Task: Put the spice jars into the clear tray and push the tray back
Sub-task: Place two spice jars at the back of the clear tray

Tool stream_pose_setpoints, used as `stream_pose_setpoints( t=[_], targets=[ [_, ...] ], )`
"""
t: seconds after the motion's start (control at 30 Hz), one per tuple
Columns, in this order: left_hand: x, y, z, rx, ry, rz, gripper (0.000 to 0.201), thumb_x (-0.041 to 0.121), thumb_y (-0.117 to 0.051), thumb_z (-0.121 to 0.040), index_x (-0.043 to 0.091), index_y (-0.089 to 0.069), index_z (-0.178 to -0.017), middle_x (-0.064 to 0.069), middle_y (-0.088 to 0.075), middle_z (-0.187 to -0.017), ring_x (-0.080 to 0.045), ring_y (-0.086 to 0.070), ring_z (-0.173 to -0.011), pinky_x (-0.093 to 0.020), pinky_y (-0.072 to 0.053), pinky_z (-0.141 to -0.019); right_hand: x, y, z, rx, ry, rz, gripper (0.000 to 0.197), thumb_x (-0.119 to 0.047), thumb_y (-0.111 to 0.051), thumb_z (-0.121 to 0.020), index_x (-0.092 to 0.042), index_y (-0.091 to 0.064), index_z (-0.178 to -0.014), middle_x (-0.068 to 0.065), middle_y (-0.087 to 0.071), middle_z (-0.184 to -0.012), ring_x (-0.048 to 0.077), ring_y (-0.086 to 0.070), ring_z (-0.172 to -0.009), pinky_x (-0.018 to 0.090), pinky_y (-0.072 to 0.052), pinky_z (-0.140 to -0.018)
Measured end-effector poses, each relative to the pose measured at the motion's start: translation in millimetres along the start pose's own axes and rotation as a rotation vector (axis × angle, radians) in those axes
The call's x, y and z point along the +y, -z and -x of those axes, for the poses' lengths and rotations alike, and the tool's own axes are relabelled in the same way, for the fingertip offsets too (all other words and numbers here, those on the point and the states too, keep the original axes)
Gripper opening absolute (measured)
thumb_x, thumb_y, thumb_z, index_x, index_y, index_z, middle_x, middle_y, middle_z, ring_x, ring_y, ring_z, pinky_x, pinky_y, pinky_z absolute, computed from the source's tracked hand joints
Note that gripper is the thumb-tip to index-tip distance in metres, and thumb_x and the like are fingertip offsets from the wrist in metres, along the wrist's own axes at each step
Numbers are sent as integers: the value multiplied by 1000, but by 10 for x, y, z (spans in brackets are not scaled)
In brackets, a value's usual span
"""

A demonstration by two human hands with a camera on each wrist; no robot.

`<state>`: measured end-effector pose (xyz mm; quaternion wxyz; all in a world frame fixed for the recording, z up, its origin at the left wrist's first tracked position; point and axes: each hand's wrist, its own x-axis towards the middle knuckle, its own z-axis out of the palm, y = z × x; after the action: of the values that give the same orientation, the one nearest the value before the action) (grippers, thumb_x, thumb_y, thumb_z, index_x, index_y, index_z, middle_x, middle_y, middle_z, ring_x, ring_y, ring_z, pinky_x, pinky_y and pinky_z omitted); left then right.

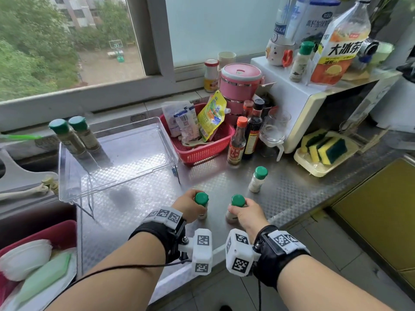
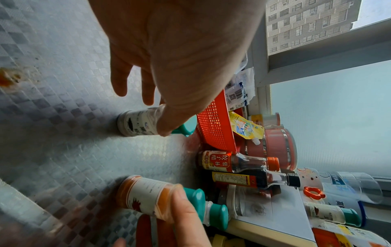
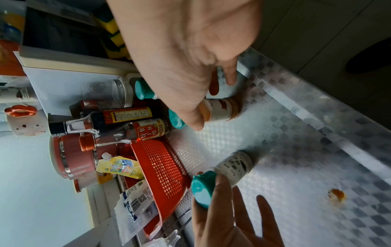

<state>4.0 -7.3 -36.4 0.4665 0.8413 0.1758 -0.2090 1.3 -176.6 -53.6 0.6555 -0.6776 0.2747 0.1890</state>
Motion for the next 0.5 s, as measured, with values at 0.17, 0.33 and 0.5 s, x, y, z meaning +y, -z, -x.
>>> stream_pose_setpoints(
  t=[0.17,0.33,0.5],
  targets=[
    [54,25,-2,6,-34,2,41,10,-68,-79,16,-60,-119,-9,-67,-116,-26,-62,-108,-35,-50,-96,-169,-6,26,-41,51,-16,35,-13,-67,-88,-9,-59,-122,-3,-60,-90,17,-55,-84,29,-46,-73],
    [199,267,81,53,-116,-27,40,15,-68,-80,14,-59,-119,-10,-67,-115,-27,-62,-108,-39,-50,-96,-428,-173,69,-133,158,68,35,-22,-72,-84,-15,-61,-116,4,-64,-111,22,-57,-101,31,-42,-71],
    [404,718,306,142,-272,-63,34,25,-67,-82,14,-60,-114,-5,-68,-107,-21,-64,-99,-35,-53,-87,-818,-483,172,-219,383,143,34,-27,-78,-78,-11,-67,-107,7,-69,-100,19,-61,-92,31,-46,-80]
  ],
)
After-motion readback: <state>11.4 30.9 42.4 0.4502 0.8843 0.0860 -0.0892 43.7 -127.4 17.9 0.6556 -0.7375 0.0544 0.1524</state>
